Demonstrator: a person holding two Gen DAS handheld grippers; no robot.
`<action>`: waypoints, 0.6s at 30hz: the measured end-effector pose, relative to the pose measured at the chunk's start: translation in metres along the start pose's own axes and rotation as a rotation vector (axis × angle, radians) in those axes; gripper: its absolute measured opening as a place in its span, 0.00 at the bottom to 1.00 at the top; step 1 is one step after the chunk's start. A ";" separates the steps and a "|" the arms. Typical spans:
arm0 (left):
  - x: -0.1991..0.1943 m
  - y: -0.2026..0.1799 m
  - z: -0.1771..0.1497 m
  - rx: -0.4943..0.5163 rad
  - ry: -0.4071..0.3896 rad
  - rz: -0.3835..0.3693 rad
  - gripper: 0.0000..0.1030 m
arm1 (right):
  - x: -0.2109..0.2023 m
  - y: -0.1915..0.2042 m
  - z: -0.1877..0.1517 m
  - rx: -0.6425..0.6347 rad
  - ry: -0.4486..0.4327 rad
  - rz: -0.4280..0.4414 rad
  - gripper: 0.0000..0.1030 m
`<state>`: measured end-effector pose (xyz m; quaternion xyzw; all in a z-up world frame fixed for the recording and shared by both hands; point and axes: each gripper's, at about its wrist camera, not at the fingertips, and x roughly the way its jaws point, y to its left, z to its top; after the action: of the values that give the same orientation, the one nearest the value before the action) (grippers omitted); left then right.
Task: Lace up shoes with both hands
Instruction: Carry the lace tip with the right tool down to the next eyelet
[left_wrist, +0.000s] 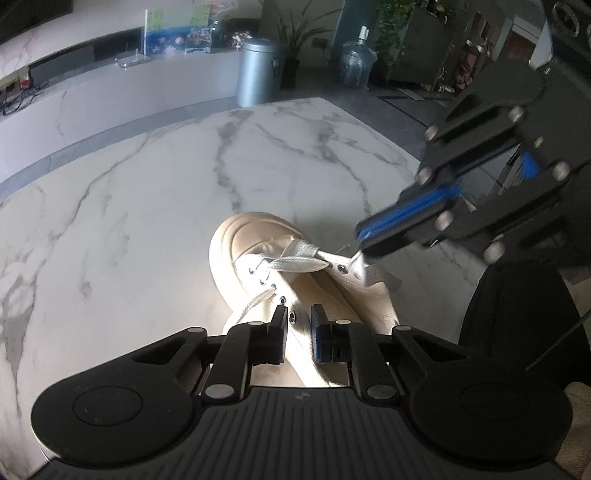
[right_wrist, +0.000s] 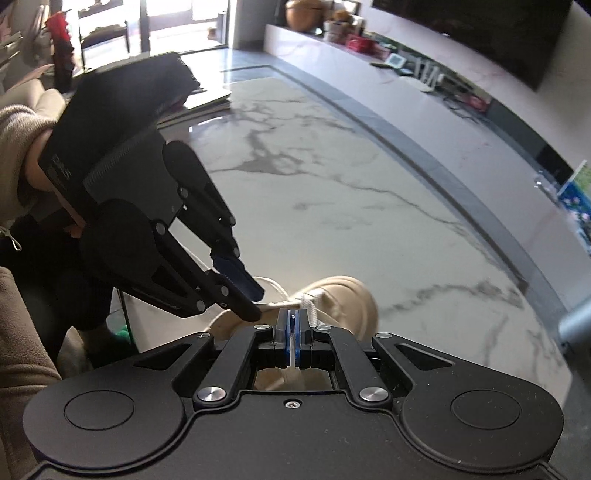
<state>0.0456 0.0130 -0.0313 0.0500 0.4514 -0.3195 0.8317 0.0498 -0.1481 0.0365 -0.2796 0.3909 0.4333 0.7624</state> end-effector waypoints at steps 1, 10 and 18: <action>0.000 0.003 -0.001 -0.008 0.000 -0.003 0.12 | 0.006 0.000 0.000 -0.007 0.007 0.011 0.01; -0.002 0.017 -0.004 -0.057 -0.001 -0.046 0.12 | 0.046 -0.003 -0.003 -0.046 0.059 0.052 0.01; -0.002 0.020 -0.004 -0.057 0.003 -0.048 0.14 | 0.069 -0.003 -0.005 -0.061 0.083 0.092 0.01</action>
<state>0.0537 0.0312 -0.0362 0.0158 0.4628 -0.3262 0.8241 0.0727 -0.1230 -0.0238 -0.3019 0.4213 0.4676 0.7160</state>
